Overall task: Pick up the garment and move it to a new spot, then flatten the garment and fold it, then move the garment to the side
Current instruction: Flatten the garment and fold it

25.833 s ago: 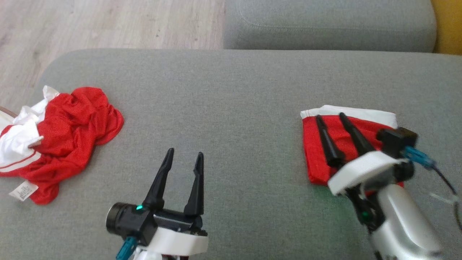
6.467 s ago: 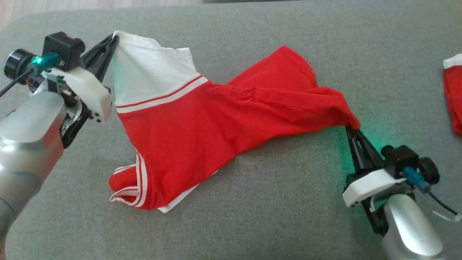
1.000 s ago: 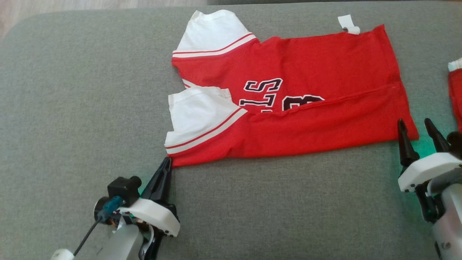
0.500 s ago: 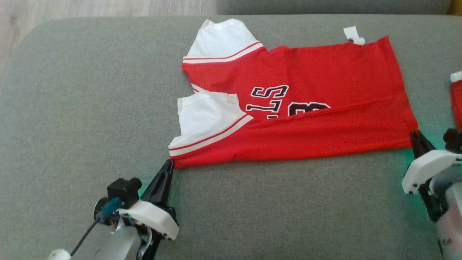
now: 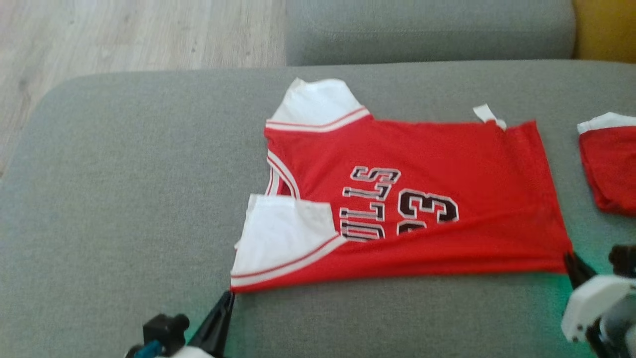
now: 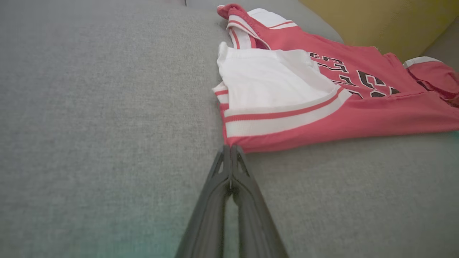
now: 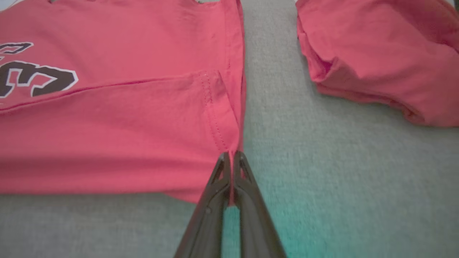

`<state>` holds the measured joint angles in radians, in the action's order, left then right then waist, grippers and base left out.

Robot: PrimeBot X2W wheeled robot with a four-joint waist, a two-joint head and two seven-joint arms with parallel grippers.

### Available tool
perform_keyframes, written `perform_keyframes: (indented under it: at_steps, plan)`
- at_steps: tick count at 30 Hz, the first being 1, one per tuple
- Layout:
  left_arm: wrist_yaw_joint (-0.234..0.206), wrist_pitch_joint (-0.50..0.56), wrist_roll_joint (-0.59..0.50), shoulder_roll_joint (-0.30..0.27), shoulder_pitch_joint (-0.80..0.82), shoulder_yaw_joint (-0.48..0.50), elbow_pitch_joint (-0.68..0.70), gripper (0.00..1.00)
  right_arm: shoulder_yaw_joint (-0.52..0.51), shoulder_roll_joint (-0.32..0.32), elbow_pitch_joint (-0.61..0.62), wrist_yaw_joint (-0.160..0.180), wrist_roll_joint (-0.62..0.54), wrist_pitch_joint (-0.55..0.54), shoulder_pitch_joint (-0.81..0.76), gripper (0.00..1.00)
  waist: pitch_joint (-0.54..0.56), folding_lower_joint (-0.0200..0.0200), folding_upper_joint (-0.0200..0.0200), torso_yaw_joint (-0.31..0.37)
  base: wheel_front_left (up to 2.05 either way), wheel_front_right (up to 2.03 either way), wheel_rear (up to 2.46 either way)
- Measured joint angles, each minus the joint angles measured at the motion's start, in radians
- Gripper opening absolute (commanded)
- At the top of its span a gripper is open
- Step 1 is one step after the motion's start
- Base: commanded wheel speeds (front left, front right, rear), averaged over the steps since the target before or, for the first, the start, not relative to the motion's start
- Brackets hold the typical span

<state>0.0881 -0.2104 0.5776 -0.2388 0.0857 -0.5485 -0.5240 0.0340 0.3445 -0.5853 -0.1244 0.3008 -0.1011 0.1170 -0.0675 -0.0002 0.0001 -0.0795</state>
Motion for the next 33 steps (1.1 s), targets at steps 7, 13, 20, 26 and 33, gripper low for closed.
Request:
perform_keyframes:
  at_steps: [7, 13, 20, 26, 33]
  plan:
    - [-0.063, 0.121, 0.014, -0.066, -0.155, -0.019, 0.231, 0.0, -0.057, 0.015, 0.172, 0.0, 0.016, -0.076, -0.2, 0.0, 0.033, 0.0, 0.0, 0.008, 0.0, 0.0, 0.0]
    - [-0.089, 0.186, 0.027, -0.105, -0.19, -0.029, 0.329, 0.0, -0.099, 0.004, 0.272, 0.0, 0.016, -0.124, -0.245, 0.36, 0.029, 0.0001, 0.0, 0.022, 0.0, 0.0, 0.0]
    - [-0.146, 0.242, 0.004, -0.128, -0.192, -0.032, 0.38, 1.0, -0.121, -0.026, 0.363, 0.0, 0.014, -0.124, -0.257, 1.0, 0.014, 0.0002, 0.0, 0.052, 0.0, 0.0, 0.0]
    - [-0.164, 0.302, -0.026, -0.171, -0.075, -0.004, 0.478, 1.0, -0.124, -0.052, 0.418, 0.0, -0.003, -0.086, -0.252, 1.0, -0.023, 0.0002, 0.0, 0.085, 0.0, 0.0, 0.0]
    - [-0.067, 0.461, -0.021, -0.214, 0.352, 0.046, 0.479, 1.0, -0.077, -0.064, 0.455, 0.0, -0.021, -0.063, -0.166, 1.0, -0.123, 0.0004, 0.0, 0.129, 0.0, 0.0, 0.0]
